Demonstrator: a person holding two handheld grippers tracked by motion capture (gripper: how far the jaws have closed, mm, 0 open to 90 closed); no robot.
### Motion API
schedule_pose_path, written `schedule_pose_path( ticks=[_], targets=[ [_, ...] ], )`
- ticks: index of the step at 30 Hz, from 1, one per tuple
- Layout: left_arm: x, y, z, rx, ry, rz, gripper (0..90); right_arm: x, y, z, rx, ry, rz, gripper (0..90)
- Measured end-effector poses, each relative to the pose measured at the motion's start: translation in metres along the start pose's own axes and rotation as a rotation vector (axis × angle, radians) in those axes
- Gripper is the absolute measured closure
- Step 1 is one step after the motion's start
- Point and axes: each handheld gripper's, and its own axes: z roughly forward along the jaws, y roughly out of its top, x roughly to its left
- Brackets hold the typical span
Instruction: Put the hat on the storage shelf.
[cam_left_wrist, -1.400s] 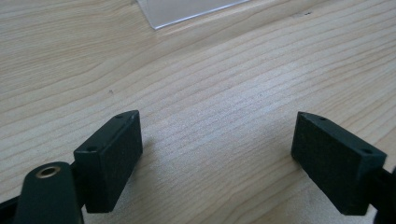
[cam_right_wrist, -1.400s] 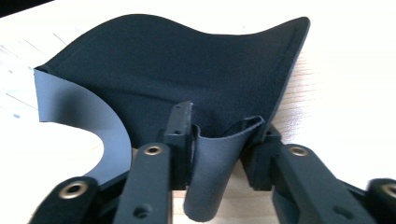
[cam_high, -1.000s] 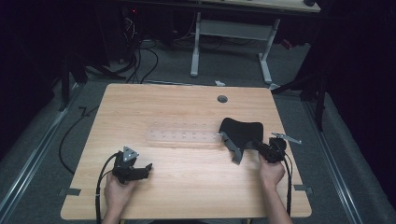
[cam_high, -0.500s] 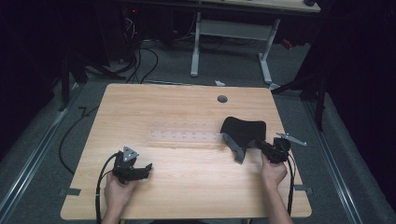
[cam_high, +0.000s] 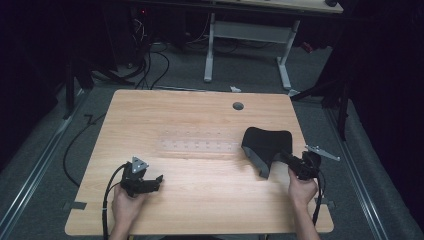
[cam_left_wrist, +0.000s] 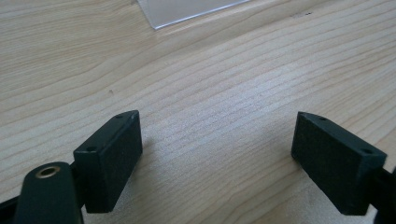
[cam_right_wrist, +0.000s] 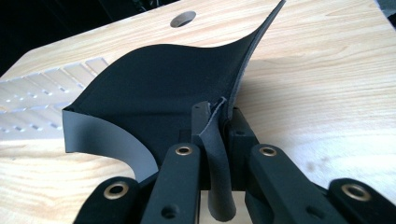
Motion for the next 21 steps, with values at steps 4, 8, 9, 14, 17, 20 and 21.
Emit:
schedule_pose_path(
  ticks=[4,8,9,14,17,20,21],
  targets=[
    [0.000,0.000,-0.001,0.002,-0.006,0.005,18.1,-0.001,-0.003,-0.009,0.010,0.014,-0.009,85.5],
    [-0.001,0.000,-0.001,0.000,-0.008,0.007,18.4,0.000,-0.010,-0.022,0.014,0.042,-0.022,85.5],
    [-0.001,0.000,-0.001,0.001,-0.008,0.007,18.4,0.001,-0.010,-0.024,0.016,0.048,-0.022,85.5],
    [-0.001,-0.001,0.000,0.001,-0.005,0.005,17.7,0.007,-0.013,-0.031,0.022,0.076,-0.038,85.5],
    [-0.003,-0.001,0.001,0.002,0.003,-0.001,16.3,0.010,-0.015,-0.035,0.028,0.098,-0.042,85.5],
    [-0.005,-0.002,0.001,0.003,0.006,-0.002,14.5,0.014,-0.018,-0.038,0.040,0.112,-0.050,85.5],
    [-0.005,-0.002,0.001,0.003,0.007,-0.002,14.3,0.016,-0.019,-0.038,0.041,0.120,-0.054,85.5]
  ],
)
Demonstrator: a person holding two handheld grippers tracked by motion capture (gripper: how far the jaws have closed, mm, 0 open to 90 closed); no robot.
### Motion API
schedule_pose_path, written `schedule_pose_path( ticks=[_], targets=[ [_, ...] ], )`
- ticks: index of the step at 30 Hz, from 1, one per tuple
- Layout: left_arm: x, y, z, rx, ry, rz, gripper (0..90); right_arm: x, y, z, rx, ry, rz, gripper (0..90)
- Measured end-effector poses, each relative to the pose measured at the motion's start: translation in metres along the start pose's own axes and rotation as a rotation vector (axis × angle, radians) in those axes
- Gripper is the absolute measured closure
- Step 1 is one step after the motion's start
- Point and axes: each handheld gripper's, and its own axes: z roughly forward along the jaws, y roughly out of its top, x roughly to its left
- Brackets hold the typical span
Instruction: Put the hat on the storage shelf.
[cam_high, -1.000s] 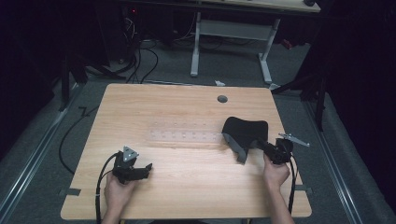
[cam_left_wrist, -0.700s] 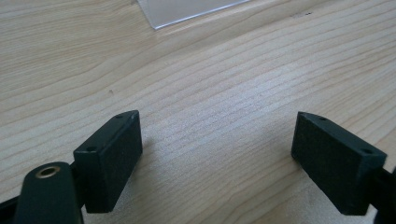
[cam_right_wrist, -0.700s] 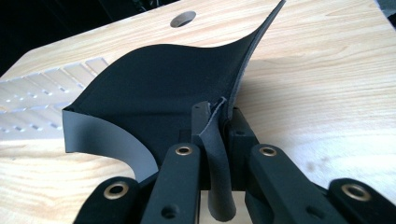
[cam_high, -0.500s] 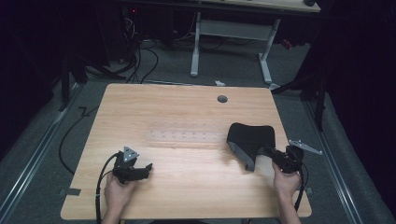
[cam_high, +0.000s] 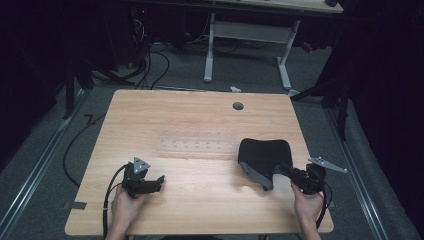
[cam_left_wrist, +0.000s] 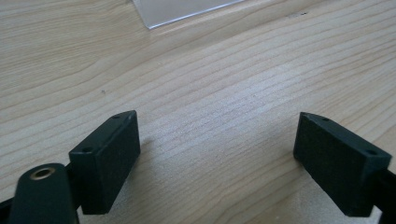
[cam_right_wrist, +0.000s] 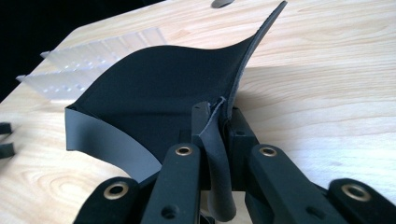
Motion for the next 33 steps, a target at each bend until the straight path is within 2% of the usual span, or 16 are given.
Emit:
schedule_pose_path(
  ticks=[5,11,21,27,32,33],
  targets=[
    [-0.002,-0.001,0.001,-0.005,0.014,-0.005,13.6,0.010,-0.006,0.000,0.022,0.036,-0.009,85.5],
    [-0.002,-0.001,0.001,-0.003,0.011,-0.005,13.1,0.021,-0.011,0.001,0.027,0.077,-0.013,85.5],
    [-0.002,-0.001,0.001,-0.002,0.010,-0.004,13.1,0.032,-0.011,0.003,0.040,0.113,-0.046,85.4],
    [-0.003,-0.001,-0.001,0.010,-0.007,0.006,14.3,0.039,-0.011,0.006,0.063,0.141,-0.054,85.5],
    [-0.008,-0.004,-0.003,0.022,-0.041,0.021,15.6,0.049,-0.016,0.017,0.102,0.152,-0.086,85.5],
    [-0.009,-0.005,-0.004,0.022,-0.049,0.035,15.8,0.051,-0.016,0.019,0.106,0.159,-0.087,85.5]
  ],
)
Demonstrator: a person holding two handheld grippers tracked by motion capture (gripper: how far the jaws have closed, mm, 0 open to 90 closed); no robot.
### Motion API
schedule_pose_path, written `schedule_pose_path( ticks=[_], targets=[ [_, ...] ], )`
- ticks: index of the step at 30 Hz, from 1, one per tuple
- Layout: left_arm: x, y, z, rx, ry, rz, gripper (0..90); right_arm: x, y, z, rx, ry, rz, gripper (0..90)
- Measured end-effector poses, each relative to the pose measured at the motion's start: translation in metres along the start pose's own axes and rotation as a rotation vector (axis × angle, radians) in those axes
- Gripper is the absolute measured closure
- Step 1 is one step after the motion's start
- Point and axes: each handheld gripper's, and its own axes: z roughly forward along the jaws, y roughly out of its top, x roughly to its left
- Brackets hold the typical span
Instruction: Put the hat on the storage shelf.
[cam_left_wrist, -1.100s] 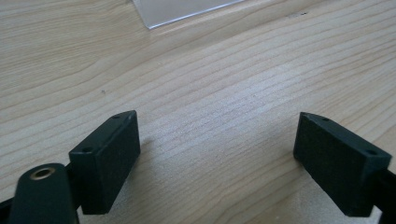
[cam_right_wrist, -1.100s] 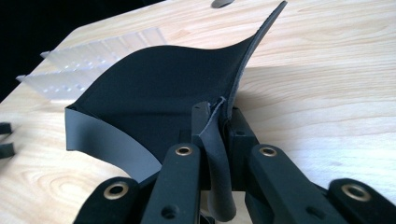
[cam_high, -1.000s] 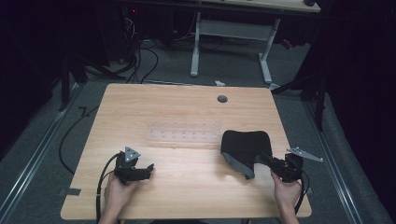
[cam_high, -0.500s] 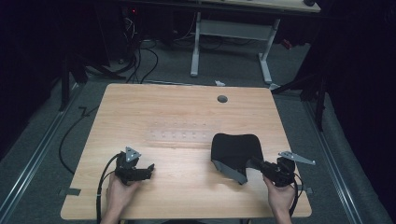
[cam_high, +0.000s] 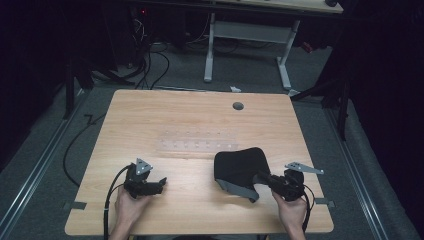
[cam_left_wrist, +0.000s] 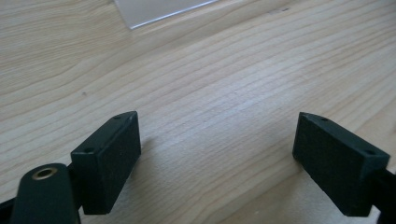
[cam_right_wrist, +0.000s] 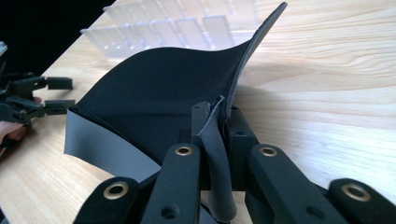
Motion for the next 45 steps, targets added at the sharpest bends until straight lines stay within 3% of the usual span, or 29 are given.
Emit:
schedule_pose_path(
  ticks=[3,7,8,14,24,29,35,36,45],
  targets=[
    [-0.007,-0.001,-0.003,-0.006,-0.033,0.023,15.7,0.004,-0.001,0.006,0.003,0.018,-0.012,85.5],
    [-0.023,0.000,-0.015,-0.029,-0.119,0.033,15.7,0.009,0.000,0.009,0.007,0.039,-0.016,85.5],
    [-0.023,0.000,-0.015,-0.029,-0.119,0.033,15.7,0.011,0.000,0.010,0.010,0.045,-0.017,85.5],
    [-0.052,0.001,-0.033,-0.021,-0.260,0.087,15.2,0.017,0.000,0.011,0.023,0.072,-0.024,85.4],
    [-0.086,0.004,-0.049,-0.032,-0.405,0.139,15.1,0.026,0.003,0.014,0.052,0.110,-0.036,85.4],
    [-0.095,0.003,-0.051,-0.028,-0.433,0.174,14.9,0.031,0.004,0.017,0.074,0.129,-0.029,85.4],
    [-0.097,0.002,-0.049,-0.025,-0.438,0.178,14.7,0.038,0.007,0.019,0.092,0.150,-0.042,85.4],
    [-0.097,0.002,-0.048,-0.023,-0.434,0.196,14.6,0.038,0.007,0.020,0.094,0.155,-0.042,85.4],
    [-0.102,-0.001,-0.046,-0.027,-0.439,0.231,11.0,0.045,0.012,0.024,0.132,0.185,-0.045,85.4]
  ],
)
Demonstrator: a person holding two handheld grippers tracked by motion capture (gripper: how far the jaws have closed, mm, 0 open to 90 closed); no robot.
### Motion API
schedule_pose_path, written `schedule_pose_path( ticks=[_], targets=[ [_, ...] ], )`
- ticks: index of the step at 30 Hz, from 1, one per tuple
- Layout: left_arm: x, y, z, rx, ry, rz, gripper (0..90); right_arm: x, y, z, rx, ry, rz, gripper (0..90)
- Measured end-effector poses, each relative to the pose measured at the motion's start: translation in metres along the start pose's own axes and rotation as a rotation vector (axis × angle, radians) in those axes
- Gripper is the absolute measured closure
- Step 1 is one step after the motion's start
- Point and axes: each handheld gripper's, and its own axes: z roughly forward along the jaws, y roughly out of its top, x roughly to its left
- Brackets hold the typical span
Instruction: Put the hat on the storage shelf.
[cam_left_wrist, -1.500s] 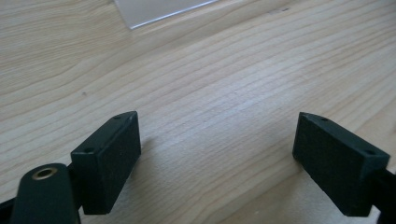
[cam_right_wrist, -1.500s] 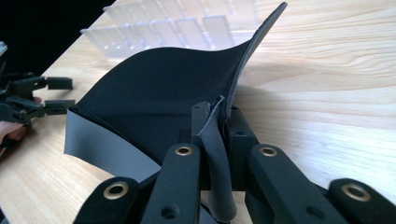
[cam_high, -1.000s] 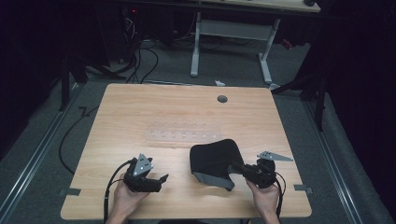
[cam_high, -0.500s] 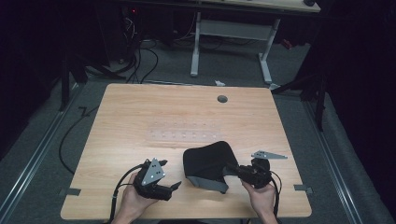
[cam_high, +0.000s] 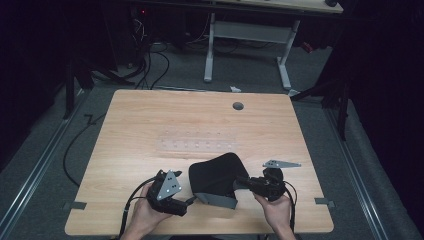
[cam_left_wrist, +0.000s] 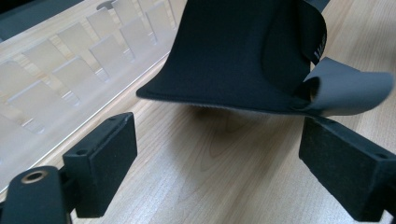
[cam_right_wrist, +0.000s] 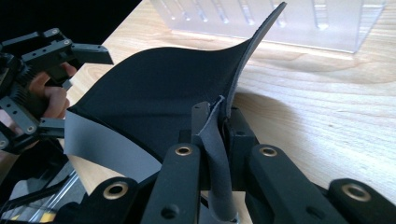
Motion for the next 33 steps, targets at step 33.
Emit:
schedule_pose_path(
  ticks=[33],
  targets=[
    [-0.010,0.002,0.005,-0.014,-0.002,0.073,14.4,0.005,0.016,0.009,0.100,-0.017,0.033,85.3]
  ],
)
